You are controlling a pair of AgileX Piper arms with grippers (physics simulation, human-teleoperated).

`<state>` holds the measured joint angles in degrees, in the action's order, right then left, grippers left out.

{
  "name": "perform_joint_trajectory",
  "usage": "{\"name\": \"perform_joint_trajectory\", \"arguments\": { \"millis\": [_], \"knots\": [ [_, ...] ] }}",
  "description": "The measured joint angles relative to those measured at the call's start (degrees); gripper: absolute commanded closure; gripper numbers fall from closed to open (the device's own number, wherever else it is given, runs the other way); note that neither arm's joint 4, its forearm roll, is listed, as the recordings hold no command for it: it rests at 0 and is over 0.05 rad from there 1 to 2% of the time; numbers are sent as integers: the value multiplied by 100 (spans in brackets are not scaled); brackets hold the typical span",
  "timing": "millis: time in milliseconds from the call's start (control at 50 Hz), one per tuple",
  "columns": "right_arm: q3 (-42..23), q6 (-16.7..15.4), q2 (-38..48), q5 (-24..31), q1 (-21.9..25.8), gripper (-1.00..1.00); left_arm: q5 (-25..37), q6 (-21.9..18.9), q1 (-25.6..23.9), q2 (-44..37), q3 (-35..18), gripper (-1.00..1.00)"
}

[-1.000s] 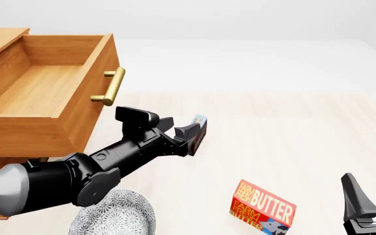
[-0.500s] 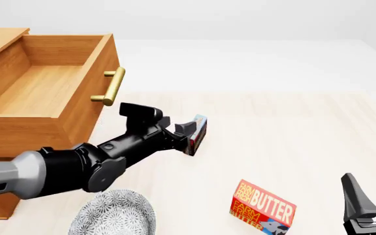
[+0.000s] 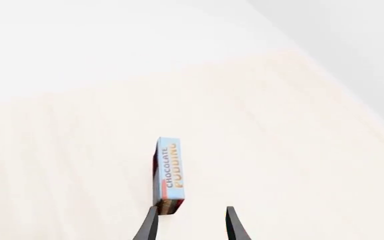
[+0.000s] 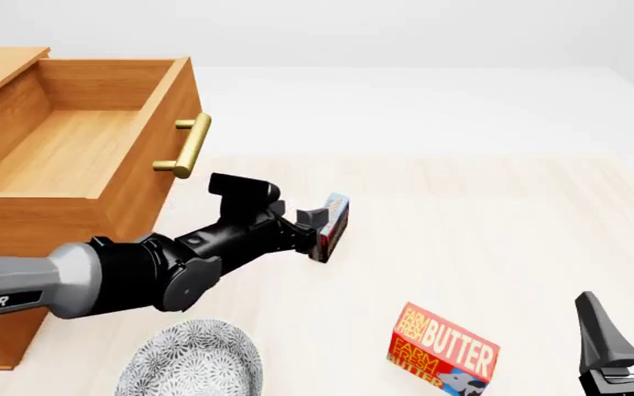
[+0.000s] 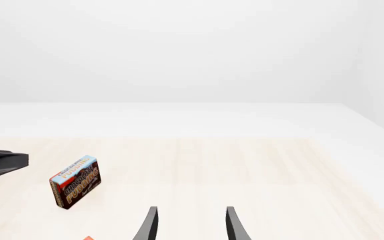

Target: Put the chocolate pudding in the top drawer of the cabinet and close it.

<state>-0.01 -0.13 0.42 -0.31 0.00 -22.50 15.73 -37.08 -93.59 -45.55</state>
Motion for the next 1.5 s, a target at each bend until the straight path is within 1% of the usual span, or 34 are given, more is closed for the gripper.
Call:
{"name": "perform_joint_trajectory", "arguments": {
  "millis": [940,1500],
  "knots": [
    [0,0,0,0,0,-100,492,-172,48,-791,-671,-100],
    [0,-1,0,0,0,-100,603,-225,136,-1080,-842,-100]
  ]
}}
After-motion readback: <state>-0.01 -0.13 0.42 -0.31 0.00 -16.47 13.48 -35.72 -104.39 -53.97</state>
